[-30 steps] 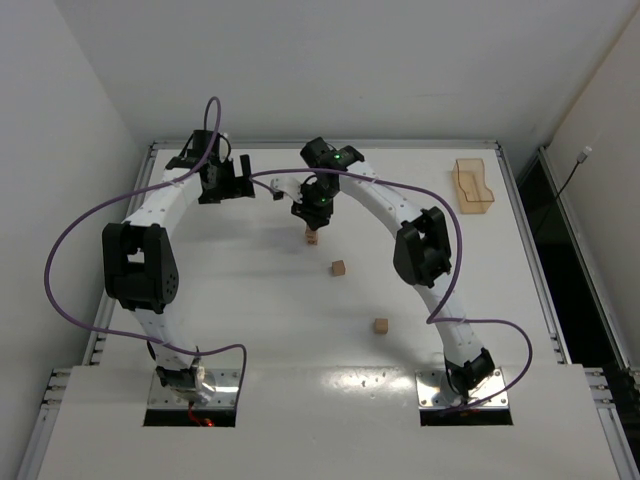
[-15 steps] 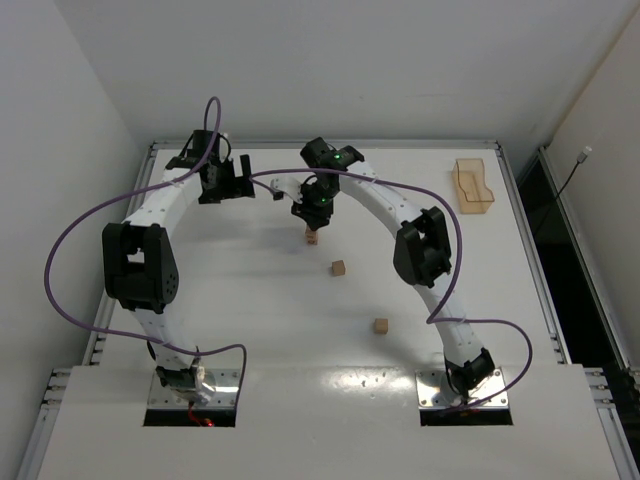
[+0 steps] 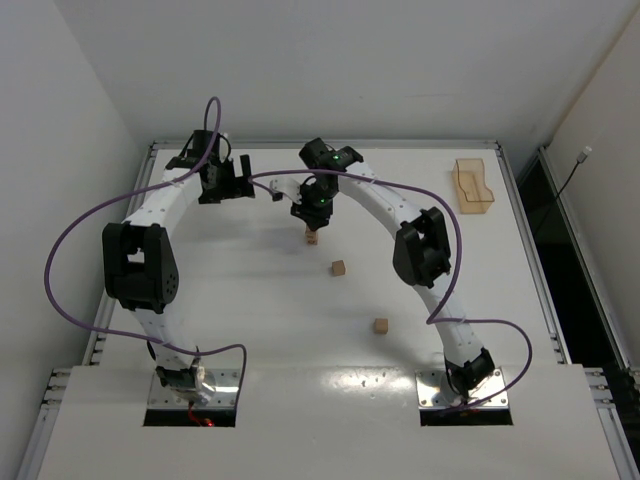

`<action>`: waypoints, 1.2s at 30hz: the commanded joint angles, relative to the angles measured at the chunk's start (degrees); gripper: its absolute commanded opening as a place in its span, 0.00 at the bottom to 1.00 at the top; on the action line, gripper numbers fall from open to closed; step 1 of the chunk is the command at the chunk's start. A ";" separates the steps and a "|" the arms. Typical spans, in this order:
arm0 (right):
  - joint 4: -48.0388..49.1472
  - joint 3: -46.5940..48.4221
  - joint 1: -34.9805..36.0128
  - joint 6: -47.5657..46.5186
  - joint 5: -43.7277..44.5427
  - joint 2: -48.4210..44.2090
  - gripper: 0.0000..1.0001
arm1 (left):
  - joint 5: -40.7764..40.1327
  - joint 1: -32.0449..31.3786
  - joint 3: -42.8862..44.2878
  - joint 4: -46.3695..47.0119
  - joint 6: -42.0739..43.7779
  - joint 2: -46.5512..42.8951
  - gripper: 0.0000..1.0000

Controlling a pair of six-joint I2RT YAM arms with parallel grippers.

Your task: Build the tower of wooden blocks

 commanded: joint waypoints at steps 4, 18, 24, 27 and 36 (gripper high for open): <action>0.32 0.00 0.31 -0.87 -0.59 -0.59 0.11 | 0.65 0.63 0.54 1.08 -0.33 0.72 1.00; 0.32 0.00 0.31 -0.87 -0.06 0.46 0.12 | 0.65 0.63 0.54 1.08 -0.33 0.72 1.00; 0.32 0.00 0.31 -0.35 -0.59 0.46 0.13 | 0.65 0.63 0.54 1.08 -0.33 0.72 1.00; 0.84 0.00 0.31 -0.35 -0.59 0.46 0.16 | 0.65 0.63 0.54 1.08 -0.33 0.72 1.00; 1.37 0.00 0.31 0.18 -0.59 0.99 0.29 | 0.65 0.63 0.54 1.08 -0.33 1.24 1.00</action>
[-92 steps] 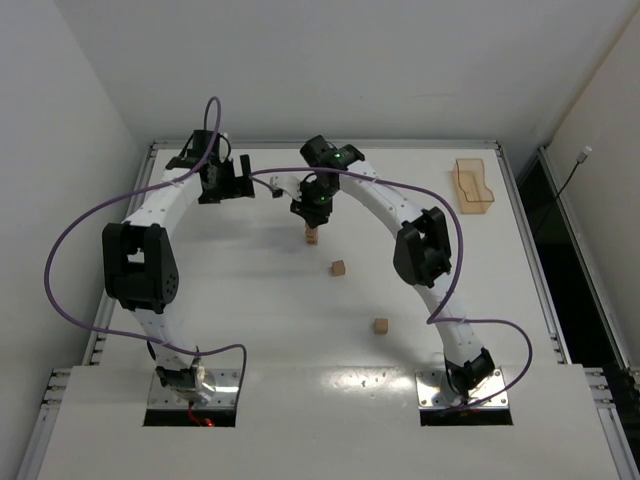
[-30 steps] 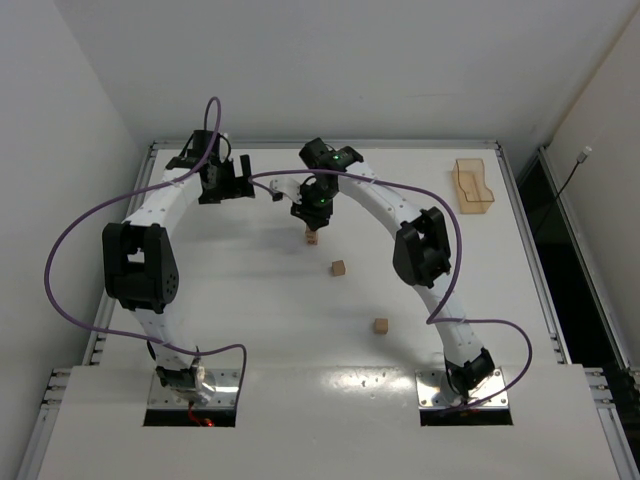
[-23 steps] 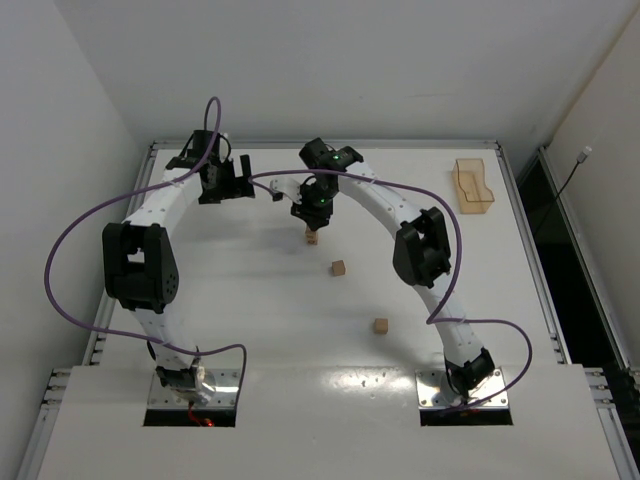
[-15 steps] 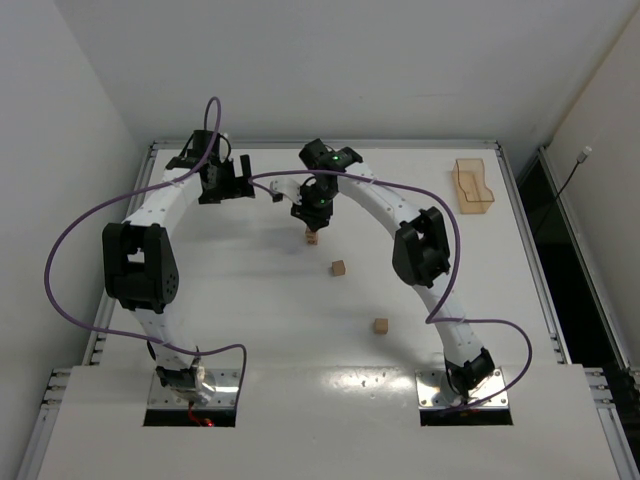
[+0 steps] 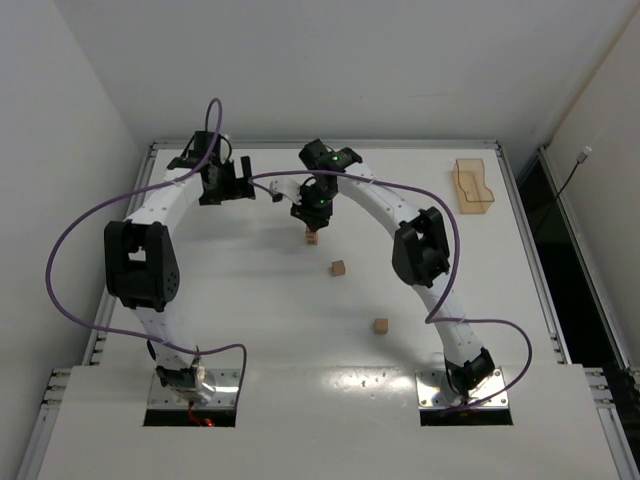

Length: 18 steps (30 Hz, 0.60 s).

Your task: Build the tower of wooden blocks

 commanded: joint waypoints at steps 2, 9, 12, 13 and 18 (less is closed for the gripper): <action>1.00 0.00 0.31 0.12 -0.90 0.38 0.31 | 0.65 0.63 0.54 1.04 -0.33 0.76 1.00; 1.00 -0.52 0.83 0.64 -0.90 0.38 0.46 | 0.65 0.63 0.54 1.04 -0.33 0.76 1.00; 1.00 -0.52 0.83 0.64 -0.90 0.38 0.50 | 0.65 0.63 0.54 1.04 -0.33 0.76 1.00; 1.00 -0.52 0.83 0.64 -0.90 0.38 0.50 | 0.65 0.63 0.54 1.04 -0.33 0.76 1.00; 1.00 -0.52 0.83 0.64 -1.43 0.38 0.60 | 0.65 0.63 0.54 1.04 -0.33 0.76 1.00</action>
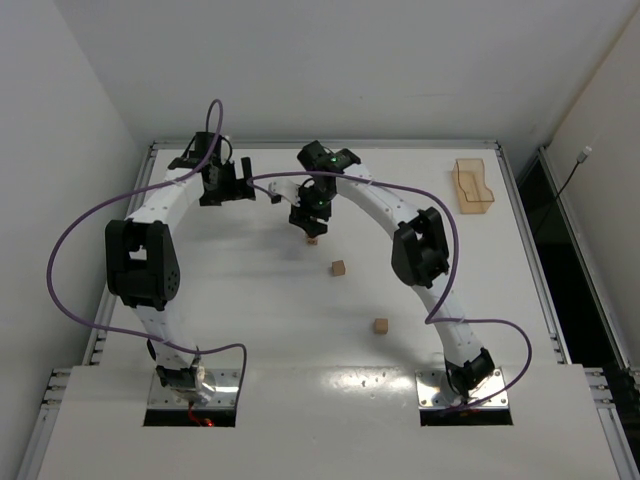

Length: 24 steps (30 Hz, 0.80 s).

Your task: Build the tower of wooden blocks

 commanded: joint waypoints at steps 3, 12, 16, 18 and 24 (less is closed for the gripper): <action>2.71 -2.52 0.40 0.18 -3.46 -2.23 0.67 | 0.63 0.63 0.54 1.08 -0.33 -0.18 1.00; 2.88 -4.89 0.40 0.97 -5.93 -7.32 0.93 | 0.63 0.63 0.01 1.08 -0.33 -0.70 1.00; 4.91 -5.43 0.40 3.17 -6.55 -10.67 0.94 | 0.63 0.63 -0.52 1.61 -0.33 -1.23 1.00; 4.91 -5.43 0.40 3.17 -6.55 -11.63 0.94 | 0.63 0.63 -0.52 1.61 -0.33 -1.23 1.00; 4.91 -5.42 0.40 4.92 -4.36 -17.26 0.94 | 0.10 0.63 -0.52 1.61 -0.33 -2.29 1.00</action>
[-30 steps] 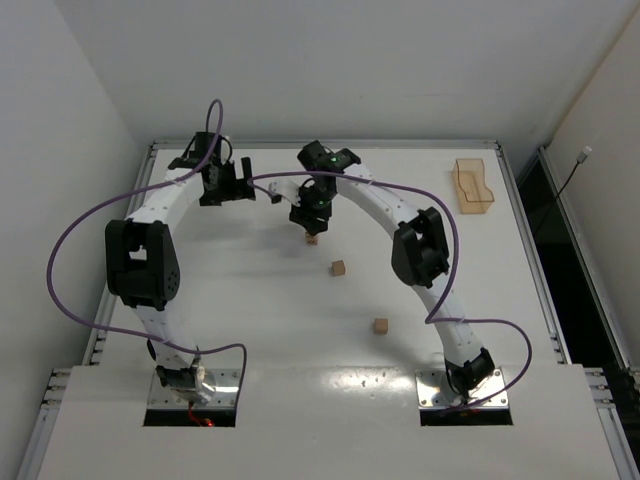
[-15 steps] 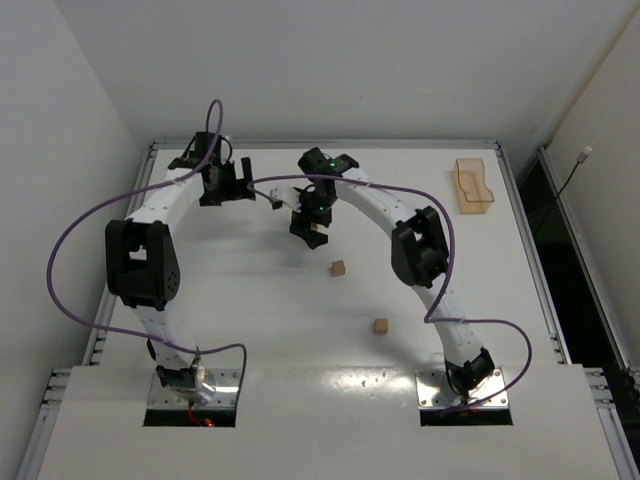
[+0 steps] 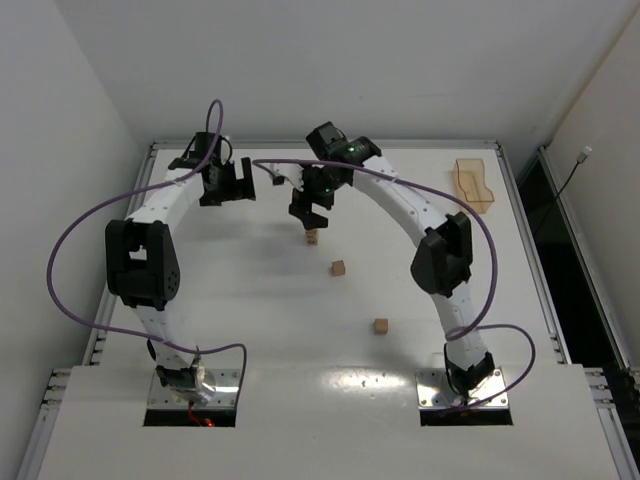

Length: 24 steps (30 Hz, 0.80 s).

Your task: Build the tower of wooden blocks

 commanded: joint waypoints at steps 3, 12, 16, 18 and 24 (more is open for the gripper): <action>1.61 -2.04 -0.74 3.43 2.94 -9.43 0.89 | -0.41 0.63 -0.36 1.39 -0.33 -2.81 1.00; 2.66 -27.86 -2.94 8.52 3.48 -24.29 0.67 | -2.34 0.63 -3.79 2.44 -0.85 -6.33 1.00; 10.19 -37.37 -2.94 17.12 3.73 -24.82 0.62 | -2.34 1.15 -3.79 2.45 -1.38 -6.86 1.00; 13.81 -38.78 -2.94 25.64 5.66 -24.30 0.62 | -2.86 1.15 -3.79 2.45 -1.90 -7.47 1.00; 19.01 -36.77 -1.80 43.49 12.68 -20.17 0.64 | -3.57 2.21 -5.02 2.45 -1.91 -8.00 1.00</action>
